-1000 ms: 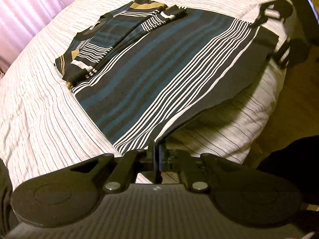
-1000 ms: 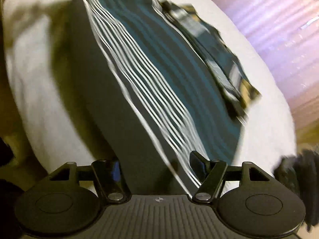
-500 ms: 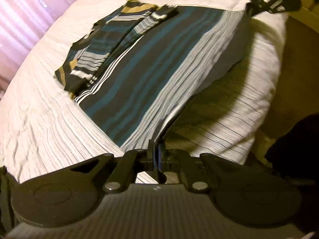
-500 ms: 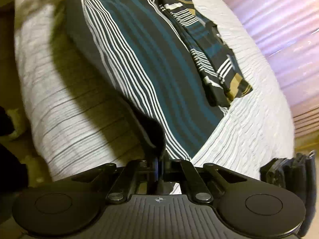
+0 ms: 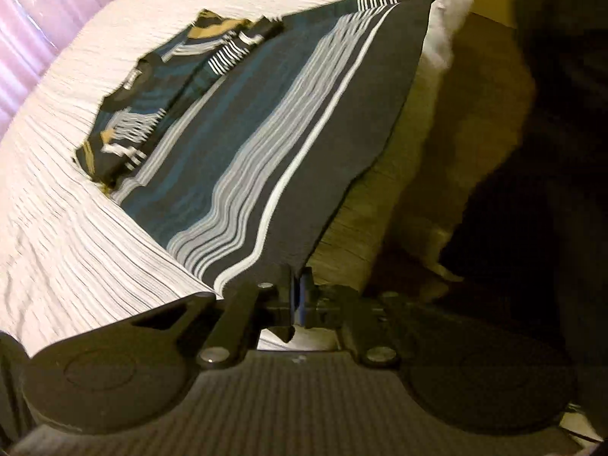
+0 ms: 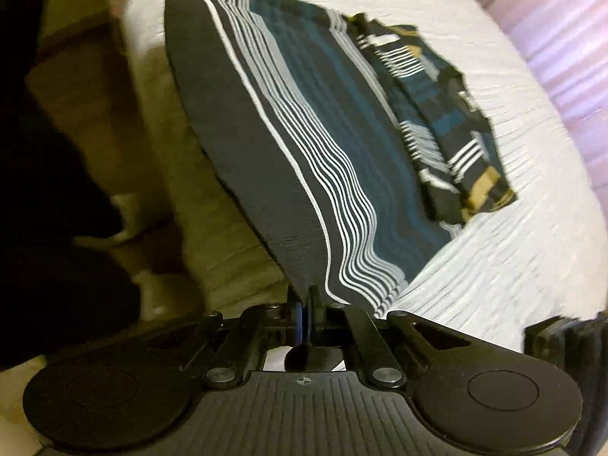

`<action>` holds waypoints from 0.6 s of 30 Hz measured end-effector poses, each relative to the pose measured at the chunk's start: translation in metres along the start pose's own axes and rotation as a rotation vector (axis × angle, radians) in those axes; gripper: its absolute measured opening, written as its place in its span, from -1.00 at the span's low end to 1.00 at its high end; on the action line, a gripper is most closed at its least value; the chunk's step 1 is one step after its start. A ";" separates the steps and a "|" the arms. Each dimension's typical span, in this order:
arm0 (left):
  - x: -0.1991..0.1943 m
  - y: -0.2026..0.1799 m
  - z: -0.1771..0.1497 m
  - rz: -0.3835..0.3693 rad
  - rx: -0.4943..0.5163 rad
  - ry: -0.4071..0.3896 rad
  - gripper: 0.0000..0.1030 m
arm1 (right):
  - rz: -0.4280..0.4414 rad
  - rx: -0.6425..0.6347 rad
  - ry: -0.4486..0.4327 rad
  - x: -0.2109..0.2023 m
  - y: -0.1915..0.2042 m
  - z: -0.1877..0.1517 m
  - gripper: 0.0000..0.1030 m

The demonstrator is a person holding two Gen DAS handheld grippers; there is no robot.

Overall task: Fold clothes
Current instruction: 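Lift the hem with both tools and fold it over toward the collar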

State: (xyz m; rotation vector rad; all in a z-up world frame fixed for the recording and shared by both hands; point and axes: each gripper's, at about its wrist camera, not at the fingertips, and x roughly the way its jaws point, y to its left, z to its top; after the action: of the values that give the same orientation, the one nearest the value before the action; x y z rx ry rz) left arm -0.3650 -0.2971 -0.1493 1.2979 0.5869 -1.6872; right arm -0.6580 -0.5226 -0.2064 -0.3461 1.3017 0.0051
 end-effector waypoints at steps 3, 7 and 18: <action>-0.007 -0.018 -0.009 -0.074 -0.020 0.035 -1.00 | 0.062 0.017 0.029 -0.011 0.018 -0.010 -0.99; -0.008 -0.033 -0.011 -0.138 0.000 0.069 -1.00 | 0.154 0.025 0.069 -0.019 0.040 -0.026 -0.99; -0.033 0.110 0.081 0.183 -0.037 -0.068 -0.99 | -0.028 0.042 -0.135 -0.059 -0.087 0.024 -0.99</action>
State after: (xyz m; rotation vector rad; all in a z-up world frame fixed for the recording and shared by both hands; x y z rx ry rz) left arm -0.3090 -0.4030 -0.0751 1.2241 0.4435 -1.5560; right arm -0.6348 -0.5883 -0.1239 -0.3222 1.1619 -0.0223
